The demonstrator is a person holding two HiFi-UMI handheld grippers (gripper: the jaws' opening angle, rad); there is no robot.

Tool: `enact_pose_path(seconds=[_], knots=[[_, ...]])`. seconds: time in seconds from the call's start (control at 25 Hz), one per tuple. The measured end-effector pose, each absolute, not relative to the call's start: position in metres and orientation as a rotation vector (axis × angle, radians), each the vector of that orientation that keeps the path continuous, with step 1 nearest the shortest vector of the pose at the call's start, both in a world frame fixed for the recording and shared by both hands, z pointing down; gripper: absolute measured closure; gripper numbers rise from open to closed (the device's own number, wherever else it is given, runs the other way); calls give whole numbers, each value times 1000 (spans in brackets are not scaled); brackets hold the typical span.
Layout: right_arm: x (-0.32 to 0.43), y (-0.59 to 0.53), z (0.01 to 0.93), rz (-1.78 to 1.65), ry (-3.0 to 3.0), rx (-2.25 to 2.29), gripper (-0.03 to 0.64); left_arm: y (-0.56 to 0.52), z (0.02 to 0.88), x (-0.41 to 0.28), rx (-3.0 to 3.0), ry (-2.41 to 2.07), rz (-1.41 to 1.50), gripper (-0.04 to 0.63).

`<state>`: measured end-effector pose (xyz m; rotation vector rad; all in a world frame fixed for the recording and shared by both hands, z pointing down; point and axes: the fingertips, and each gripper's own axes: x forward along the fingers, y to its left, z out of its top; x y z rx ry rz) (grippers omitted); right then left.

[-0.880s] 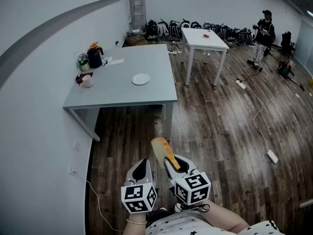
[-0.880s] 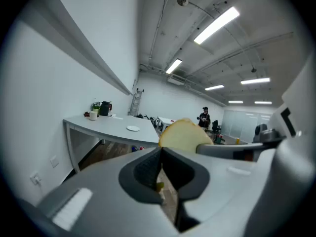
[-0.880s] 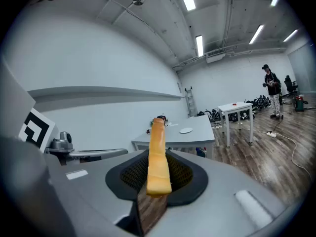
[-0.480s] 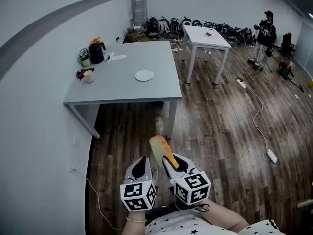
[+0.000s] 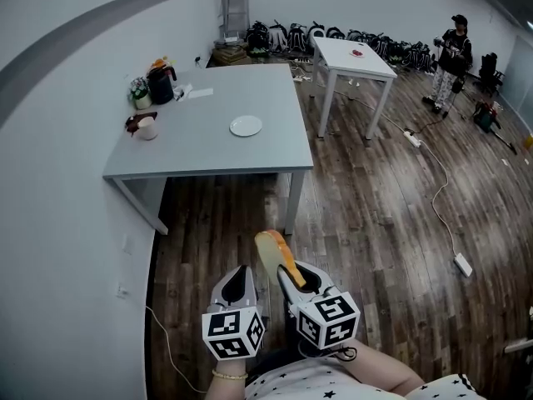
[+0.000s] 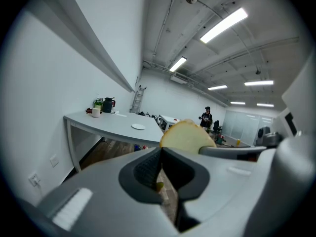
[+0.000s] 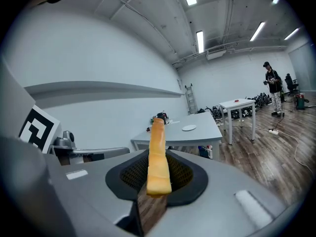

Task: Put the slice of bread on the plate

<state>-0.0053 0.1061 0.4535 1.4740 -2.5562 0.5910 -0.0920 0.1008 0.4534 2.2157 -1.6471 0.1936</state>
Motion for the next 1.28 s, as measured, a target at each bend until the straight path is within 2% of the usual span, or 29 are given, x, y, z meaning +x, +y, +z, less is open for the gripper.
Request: enact_pose_path(seconds=[0.8,1.28], knots=[[40,-141,429,518,-2639,1396,531,-136,432,-48,2179,-1747,147,588],[50,-223,435,511,-2680,1316,531,-217,440,-33,2131,-1785,131,588]])
